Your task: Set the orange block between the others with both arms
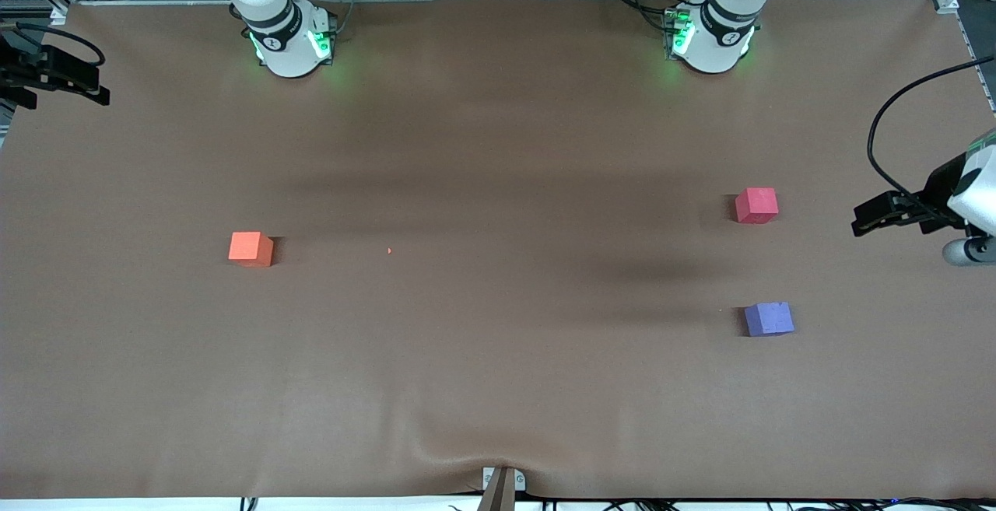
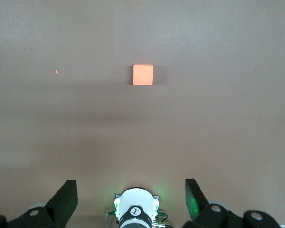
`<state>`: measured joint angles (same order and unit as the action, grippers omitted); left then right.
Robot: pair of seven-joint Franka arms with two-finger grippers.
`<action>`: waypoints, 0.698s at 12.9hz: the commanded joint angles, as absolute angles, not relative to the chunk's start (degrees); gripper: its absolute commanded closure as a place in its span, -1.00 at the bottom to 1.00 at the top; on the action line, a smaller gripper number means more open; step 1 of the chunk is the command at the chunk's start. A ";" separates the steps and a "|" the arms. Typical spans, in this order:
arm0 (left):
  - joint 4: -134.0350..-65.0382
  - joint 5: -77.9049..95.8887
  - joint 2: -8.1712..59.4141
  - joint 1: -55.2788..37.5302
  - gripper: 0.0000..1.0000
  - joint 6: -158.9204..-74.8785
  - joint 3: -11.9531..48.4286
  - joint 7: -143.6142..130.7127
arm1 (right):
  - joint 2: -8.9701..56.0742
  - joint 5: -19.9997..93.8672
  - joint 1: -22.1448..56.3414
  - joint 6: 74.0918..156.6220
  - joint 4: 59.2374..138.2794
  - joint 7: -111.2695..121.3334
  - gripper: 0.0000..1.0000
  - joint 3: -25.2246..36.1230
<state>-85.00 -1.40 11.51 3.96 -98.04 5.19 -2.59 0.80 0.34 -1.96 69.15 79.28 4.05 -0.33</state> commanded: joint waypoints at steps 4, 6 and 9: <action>-83.41 -3.08 11.87 2.64 -1.00 -98.00 5.54 -2.29 | 0.62 0.62 -2.64 68.64 78.93 3.52 -1.00 -1.23; -83.50 -2.99 11.60 2.64 -1.00 -95.99 5.54 -2.37 | 0.62 0.62 -2.81 68.64 78.93 3.52 -1.00 -1.14; -83.93 -2.99 11.34 2.81 -1.00 -92.84 5.71 -2.20 | 0.62 0.62 -2.55 68.64 78.93 3.52 -1.00 -1.23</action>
<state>-84.35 -1.42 11.63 2.60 -95.93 5.42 -2.59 0.80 0.39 -1.96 69.13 79.28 4.05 -0.54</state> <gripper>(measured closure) 0.000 0.000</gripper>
